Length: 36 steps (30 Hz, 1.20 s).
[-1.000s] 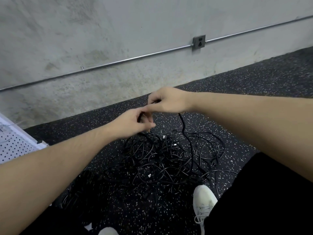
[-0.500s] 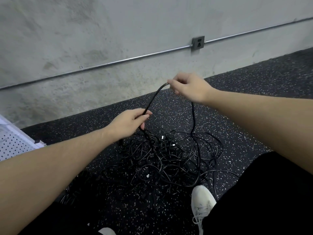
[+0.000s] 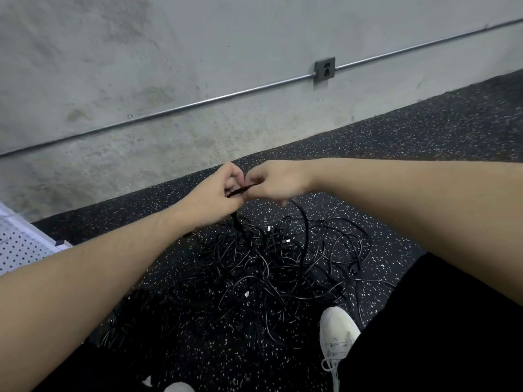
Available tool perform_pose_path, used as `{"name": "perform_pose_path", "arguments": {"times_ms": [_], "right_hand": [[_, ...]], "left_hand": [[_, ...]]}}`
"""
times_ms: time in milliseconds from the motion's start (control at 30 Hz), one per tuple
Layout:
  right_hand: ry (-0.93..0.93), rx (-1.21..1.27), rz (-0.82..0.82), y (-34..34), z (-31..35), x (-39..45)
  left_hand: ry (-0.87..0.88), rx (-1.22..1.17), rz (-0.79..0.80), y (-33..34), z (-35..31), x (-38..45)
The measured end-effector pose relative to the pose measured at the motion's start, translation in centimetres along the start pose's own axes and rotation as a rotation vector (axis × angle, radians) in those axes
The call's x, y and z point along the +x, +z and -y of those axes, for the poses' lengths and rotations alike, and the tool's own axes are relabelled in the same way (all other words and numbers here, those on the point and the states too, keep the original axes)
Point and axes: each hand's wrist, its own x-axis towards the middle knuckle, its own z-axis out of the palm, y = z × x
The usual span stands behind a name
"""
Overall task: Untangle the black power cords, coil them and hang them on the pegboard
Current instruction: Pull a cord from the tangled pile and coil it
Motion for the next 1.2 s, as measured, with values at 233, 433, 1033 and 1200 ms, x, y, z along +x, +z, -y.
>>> {"name": "perform_pose_path", "arguments": {"times_ms": [233, 433, 1033, 1200], "right_hand": [[-0.118, 0.199, -0.106, -1.9, 0.7, -2.2], [-0.113, 0.36, -0.24, -3.0, 0.3, -2.3], [-0.073, -0.319, -0.158, -2.0, 1.0, -0.4], [-0.142, 0.009, -0.254, -1.8, -0.2, -1.3]], "left_hand": [[-0.1, 0.124, 0.093, 0.2, 1.2, -0.9], [-0.215, 0.13, 0.067, -0.1, 2.4, -2.1], [-0.111, 0.118, -0.009, -0.2, -0.1, 0.1], [-0.215, 0.141, 0.078, -0.1, 2.7, -1.5]]}}
